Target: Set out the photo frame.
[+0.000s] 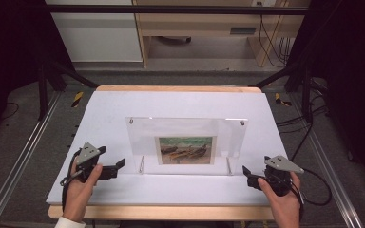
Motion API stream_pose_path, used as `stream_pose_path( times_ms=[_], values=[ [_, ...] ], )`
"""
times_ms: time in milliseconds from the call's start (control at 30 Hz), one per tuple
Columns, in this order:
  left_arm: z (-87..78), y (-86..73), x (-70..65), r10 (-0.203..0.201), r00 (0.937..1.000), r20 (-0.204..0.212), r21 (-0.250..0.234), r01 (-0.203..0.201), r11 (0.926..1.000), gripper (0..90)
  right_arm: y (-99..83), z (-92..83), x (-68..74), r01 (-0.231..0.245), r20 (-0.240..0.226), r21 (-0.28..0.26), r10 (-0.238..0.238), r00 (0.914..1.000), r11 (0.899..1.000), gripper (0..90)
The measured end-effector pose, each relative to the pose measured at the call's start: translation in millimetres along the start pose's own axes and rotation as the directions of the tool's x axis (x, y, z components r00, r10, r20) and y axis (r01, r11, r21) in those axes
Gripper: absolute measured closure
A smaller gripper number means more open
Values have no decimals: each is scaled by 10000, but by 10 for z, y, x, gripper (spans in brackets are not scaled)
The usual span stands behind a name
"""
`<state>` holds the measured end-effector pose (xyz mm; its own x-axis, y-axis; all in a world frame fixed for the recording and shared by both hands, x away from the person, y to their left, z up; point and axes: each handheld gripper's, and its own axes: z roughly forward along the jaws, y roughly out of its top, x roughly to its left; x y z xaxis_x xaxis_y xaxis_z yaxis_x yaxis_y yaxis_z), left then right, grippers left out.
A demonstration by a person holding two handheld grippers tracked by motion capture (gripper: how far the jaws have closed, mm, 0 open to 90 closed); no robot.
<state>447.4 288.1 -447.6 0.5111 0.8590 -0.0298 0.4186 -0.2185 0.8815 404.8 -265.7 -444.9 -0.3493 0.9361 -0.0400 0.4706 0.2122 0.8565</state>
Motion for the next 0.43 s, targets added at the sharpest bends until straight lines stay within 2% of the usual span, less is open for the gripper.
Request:
stream_pose_path(
  times_ms=[100,233,333,433],
  values=[
    [-28,-52,154,-90,9979,-637,-8,89,10000,71,-31,18,-87,-335,689,145,324,9971,9993,143],
    [-35,-131,336,-310,9882,-1497,-26,309,9995,71,-83,116,-224,-676,1487,278,628,9869,9973,152],
    [-36,-155,393,-341,9828,-1813,-130,323,9994,69,-100,190,-275,-741,1623,328,679,9844,9967,160],
    [-19,-164,413,-275,9828,-1826,-139,254,9996,61,-101,198,-265,-557,1642,286,503,9851,9980,163]
  ],
)
